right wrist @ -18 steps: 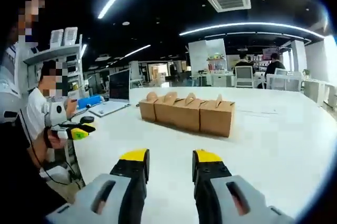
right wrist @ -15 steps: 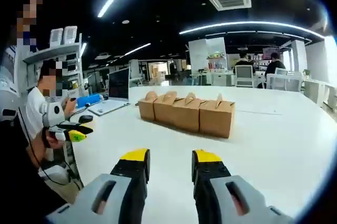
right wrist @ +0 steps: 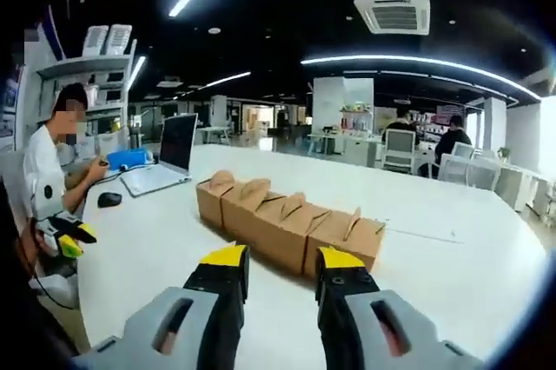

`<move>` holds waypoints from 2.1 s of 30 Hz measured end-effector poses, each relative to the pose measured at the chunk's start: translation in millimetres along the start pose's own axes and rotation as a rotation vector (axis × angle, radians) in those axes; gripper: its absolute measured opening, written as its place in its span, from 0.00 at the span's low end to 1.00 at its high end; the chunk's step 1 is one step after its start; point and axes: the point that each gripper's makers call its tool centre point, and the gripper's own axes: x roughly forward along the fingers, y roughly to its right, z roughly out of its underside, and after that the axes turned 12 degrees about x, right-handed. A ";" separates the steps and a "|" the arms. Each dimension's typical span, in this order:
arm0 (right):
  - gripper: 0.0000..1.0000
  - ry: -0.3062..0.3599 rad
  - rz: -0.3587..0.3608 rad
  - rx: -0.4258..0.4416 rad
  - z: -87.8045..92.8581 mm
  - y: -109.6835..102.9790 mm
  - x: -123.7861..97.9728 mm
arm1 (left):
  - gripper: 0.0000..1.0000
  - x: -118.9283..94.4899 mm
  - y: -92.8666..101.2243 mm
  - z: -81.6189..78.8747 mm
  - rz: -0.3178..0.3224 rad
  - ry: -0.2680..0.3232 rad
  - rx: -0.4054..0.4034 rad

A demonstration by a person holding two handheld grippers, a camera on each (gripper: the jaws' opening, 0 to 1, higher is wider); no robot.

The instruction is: Pick up one paper box from the group, open the paper box, and remove the item inside

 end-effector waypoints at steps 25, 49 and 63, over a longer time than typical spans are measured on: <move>0.27 -0.029 0.330 -0.005 -13.5 102.0 119.0 | 0.25 -16.2 -17.8 -10.8 -0.014 0.085 -0.147; 0.03 0.096 0.434 0.168 -2.0 127.1 114.4 | 0.25 -16.4 -10.7 -7.6 -0.021 0.079 -0.185; 0.02 0.190 0.385 0.180 -27.1 114.7 69.8 | 0.25 -8.7 1.5 -6.4 -0.010 0.048 -0.192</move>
